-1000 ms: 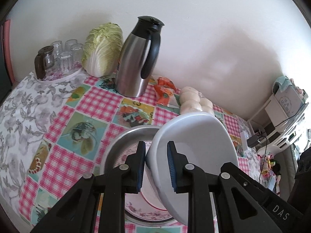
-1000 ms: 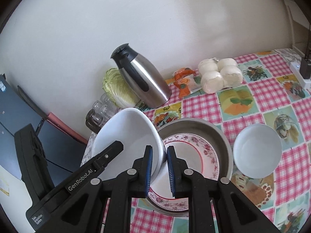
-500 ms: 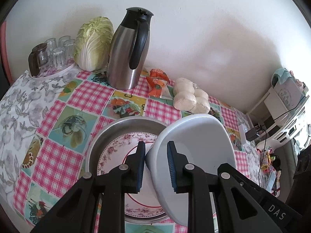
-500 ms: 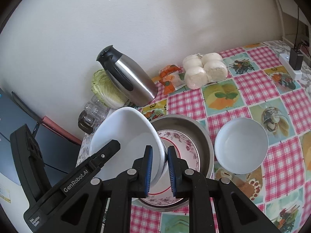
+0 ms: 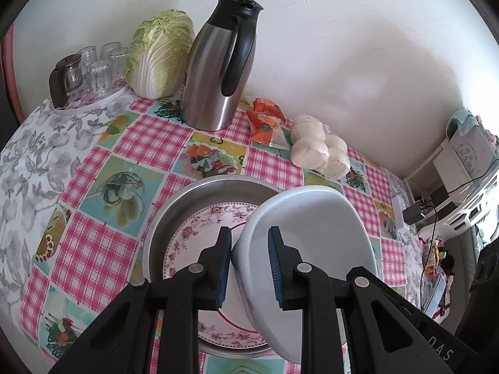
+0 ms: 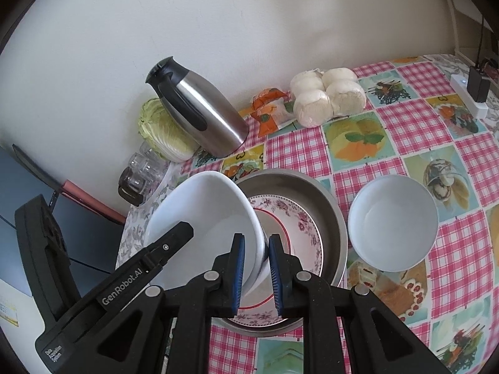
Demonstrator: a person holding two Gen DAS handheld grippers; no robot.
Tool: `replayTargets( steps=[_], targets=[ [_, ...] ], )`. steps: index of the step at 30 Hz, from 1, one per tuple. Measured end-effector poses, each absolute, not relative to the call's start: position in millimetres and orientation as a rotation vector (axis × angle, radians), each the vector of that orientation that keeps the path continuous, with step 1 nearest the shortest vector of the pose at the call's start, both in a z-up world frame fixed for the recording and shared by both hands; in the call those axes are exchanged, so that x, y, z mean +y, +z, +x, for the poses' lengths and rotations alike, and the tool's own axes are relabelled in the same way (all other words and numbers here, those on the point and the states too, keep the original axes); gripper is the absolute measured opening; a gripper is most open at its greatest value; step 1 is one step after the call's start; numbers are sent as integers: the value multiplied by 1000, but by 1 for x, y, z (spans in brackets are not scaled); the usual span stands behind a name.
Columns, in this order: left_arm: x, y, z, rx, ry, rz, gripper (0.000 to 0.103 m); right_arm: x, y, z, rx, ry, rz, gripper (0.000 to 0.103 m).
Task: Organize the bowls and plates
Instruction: 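Lower the white square bowl into the red-rimmed bowl with both grippers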
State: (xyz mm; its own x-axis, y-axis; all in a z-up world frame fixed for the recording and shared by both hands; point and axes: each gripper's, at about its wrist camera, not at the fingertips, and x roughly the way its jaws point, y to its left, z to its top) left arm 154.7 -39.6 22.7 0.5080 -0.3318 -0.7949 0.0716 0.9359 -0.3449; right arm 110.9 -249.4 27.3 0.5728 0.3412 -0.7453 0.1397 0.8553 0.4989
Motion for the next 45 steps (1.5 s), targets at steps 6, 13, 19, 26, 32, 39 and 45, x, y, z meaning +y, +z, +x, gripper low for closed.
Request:
replayTargets(
  steps=[6,13,19,26,32,39,45],
  targets=[
    [-36,14,160,1040,-242,-282,23,-245,21,115,989,123,560,19],
    [-34,6,164,1067,-235,-282,23,-242,14,119,1010,123,567,19],
    [-33,-1,166,1086,-236,-276,23,-241,9,122,1023,117,572,18],
    [-33,-9,169,1108,-236,-280,24,-243,1,124,1042,104,573,18],
    [-37,-13,171,1117,-237,-255,27,-247,-8,127,1059,94,586,19],
    [-39,-12,170,1116,-236,-242,28,-248,-9,128,1059,94,584,19],
    [-39,-13,170,1119,-233,-236,30,-246,-8,127,1061,96,586,19]
  ],
)
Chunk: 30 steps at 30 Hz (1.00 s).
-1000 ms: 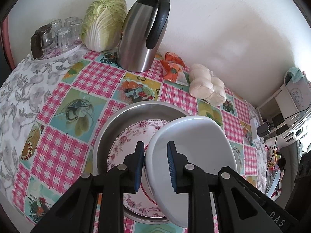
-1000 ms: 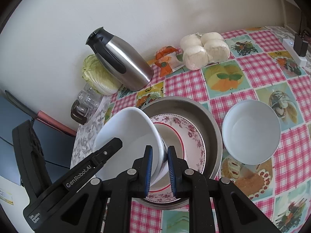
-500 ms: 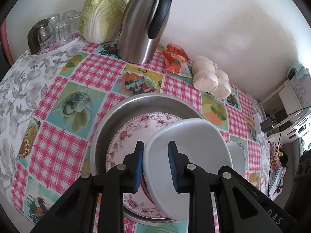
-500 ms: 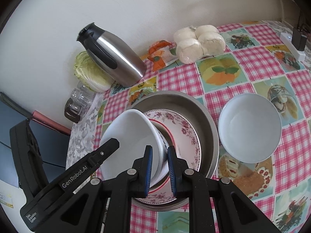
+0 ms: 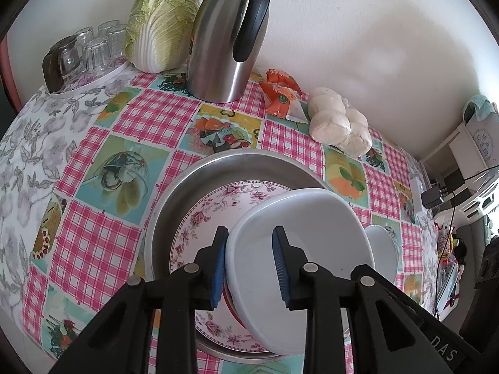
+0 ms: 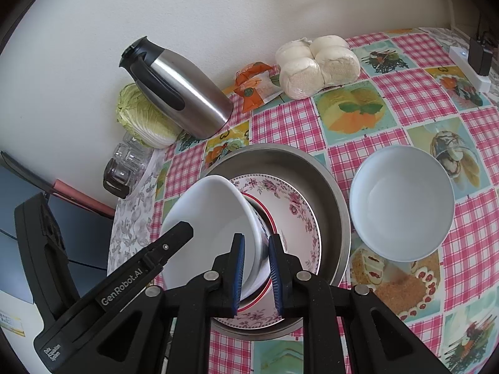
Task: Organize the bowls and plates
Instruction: 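Lower the white square bowl into the red-rimmed bowl with both grippers, then open both grippers to release the white square bowl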
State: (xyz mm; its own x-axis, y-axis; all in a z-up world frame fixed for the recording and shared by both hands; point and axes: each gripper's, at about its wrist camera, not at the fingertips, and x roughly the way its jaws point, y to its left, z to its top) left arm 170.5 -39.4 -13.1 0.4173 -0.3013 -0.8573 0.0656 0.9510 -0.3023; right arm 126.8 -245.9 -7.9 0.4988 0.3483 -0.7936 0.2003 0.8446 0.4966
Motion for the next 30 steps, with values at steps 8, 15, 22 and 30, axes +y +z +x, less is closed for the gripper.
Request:
replayTargets(
  steps=[8,15,22,30],
  targets=[
    [-38,-11,169,1110,-231,-235,31,-245,-6,126,1060,94,575,19],
    [-37,0,166,1079,-213,-200,41,-245,3,124,1036,91,557,19],
    [-32,15,162,1037,-190,-184,55,-248,17,119,1003,58,526,19],
    [-26,19,161,1019,-115,-138,77,-251,19,118,1000,-11,473,60]
  ],
)
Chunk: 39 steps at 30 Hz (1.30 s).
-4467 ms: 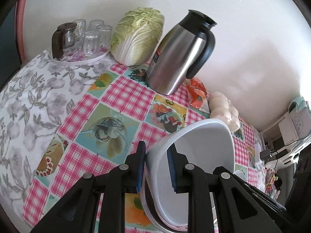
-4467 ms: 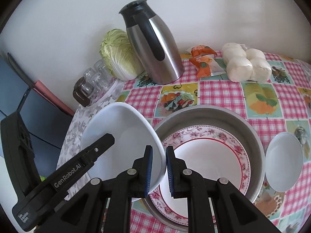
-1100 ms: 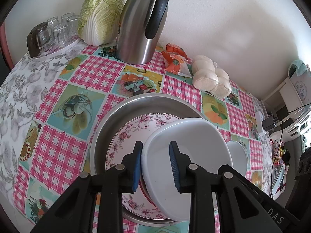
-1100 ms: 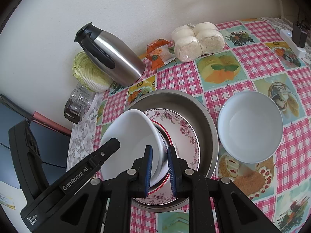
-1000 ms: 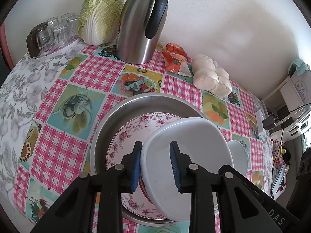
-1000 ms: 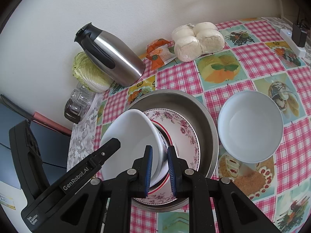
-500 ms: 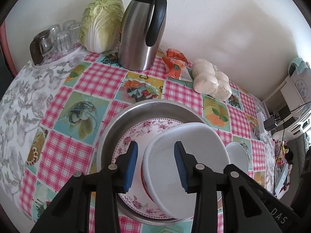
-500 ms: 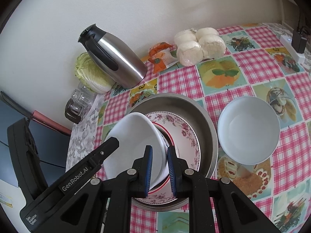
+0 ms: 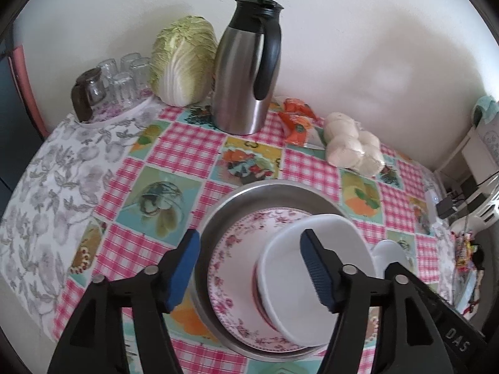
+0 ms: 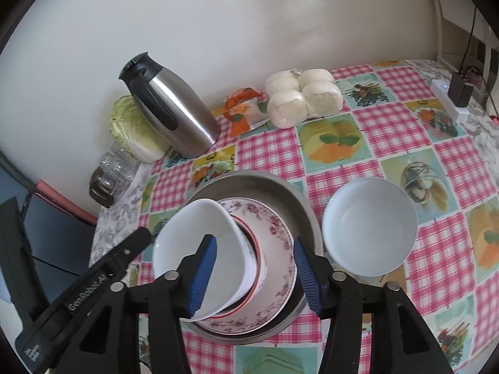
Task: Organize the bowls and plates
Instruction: 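Open both grippers to release the white square bowl, then move both tools to the rim of the pale round bowl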
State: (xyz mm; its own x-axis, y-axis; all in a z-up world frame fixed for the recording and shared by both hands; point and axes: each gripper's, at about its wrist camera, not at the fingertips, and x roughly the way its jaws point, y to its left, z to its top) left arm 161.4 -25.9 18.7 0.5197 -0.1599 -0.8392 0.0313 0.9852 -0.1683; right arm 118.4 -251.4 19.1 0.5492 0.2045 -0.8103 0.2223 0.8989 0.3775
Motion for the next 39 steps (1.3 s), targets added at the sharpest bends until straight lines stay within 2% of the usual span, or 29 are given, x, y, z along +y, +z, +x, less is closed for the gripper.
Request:
replayTargets(
  steps=[2,6,8,16,17,18,20,33,39],
  targets=[
    [-25,17,162,1018,-93,-119,82,-252,18,119,1004,-19,465,69],
    [-21,16,163,1013,-73,-119,83,-252,16,121,1013,-30,446,83],
    [-19,15,163,1011,-59,-113,86,-252,16,121,1014,-28,445,87],
    [-17,10,165,1020,-27,-97,86,-255,16,122,1021,-34,417,103],
    [-16,10,164,1014,-19,-97,89,-255,16,121,1020,-35,414,103],
    [-15,11,164,1010,-14,-98,96,-256,17,121,1020,-35,413,103],
    [-13,11,164,1001,-4,-102,100,-257,17,121,1022,-32,414,103],
    [-12,17,160,970,51,-88,100,-271,29,117,1027,-27,388,103],
    [-10,32,155,914,45,-180,100,-298,36,112,1008,-48,397,103]
  ],
)
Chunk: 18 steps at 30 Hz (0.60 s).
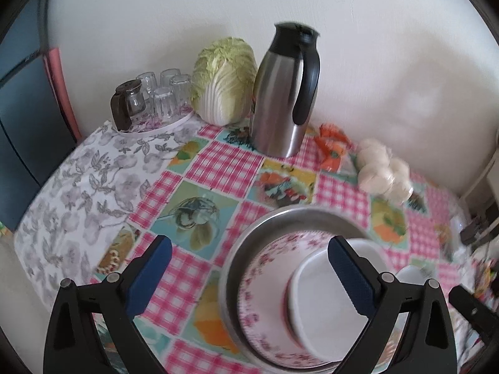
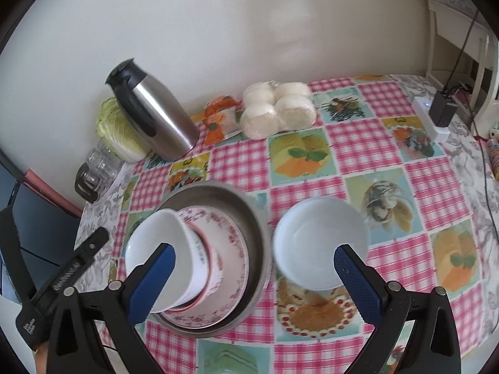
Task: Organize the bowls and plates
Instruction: 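Move both tools to the rim of the pale round bowl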
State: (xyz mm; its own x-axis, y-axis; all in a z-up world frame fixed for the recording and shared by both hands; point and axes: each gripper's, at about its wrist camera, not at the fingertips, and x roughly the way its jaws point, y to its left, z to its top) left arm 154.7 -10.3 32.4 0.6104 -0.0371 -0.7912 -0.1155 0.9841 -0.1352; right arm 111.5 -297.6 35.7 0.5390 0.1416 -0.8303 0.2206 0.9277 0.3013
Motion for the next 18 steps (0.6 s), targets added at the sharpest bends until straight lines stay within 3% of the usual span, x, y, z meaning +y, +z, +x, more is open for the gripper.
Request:
replayTargets(
  steps=[4,18],
  targets=[
    [-15,43,152,894,-18,-287,100,-326,41,104,981,-90,422,103],
    [-112,68,142,871,-211,-76,100,-413,30,81,970,-227,524,103]
  ],
)
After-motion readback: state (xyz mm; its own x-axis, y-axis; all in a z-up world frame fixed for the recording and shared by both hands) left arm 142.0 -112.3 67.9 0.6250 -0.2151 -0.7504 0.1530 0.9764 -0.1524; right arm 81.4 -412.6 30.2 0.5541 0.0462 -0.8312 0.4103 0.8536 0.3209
